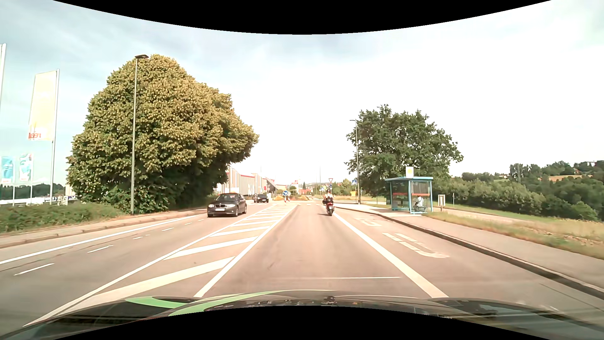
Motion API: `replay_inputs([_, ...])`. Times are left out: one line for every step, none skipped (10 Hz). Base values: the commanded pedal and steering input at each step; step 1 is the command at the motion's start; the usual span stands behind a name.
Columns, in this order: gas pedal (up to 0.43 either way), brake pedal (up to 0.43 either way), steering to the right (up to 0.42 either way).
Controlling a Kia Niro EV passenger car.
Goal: Follow the waypoints while adhering to traffic rules and regulations
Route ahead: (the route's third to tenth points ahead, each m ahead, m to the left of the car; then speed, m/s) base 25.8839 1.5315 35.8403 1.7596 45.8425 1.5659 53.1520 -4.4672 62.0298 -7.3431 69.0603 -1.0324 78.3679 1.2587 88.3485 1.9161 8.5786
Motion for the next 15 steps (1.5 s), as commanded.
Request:
replay_inputs([0.0, 0.037, -0.002])
replay_inputs([0.0, 0.037, -0.001])
replay_inputs([0.0, 0.037, 0.0])
replay_inputs([0.0, 0.043, 0.001])
replay_inputs([0.0, 0.049, 0.003])
replay_inputs([0.0, 0.049, 0.003])
replay_inputs([0.0, 0.049, 0.004])
replay_inputs([0.0, 0.049, 0.004])
replay_inputs([0.0, 0.049, 0.004])
replay_inputs([0.0, 0.049, 0.004])
replay_inputs([0.0, 0.049, 0.004])
replay_inputs([0.0, 0.049, 0.004])
replay_inputs([0.0, 0.055, 0.005])
replay_inputs([0.0, 0.055, 0.004])
replay_inputs([0.0, 0.061, 0.005])
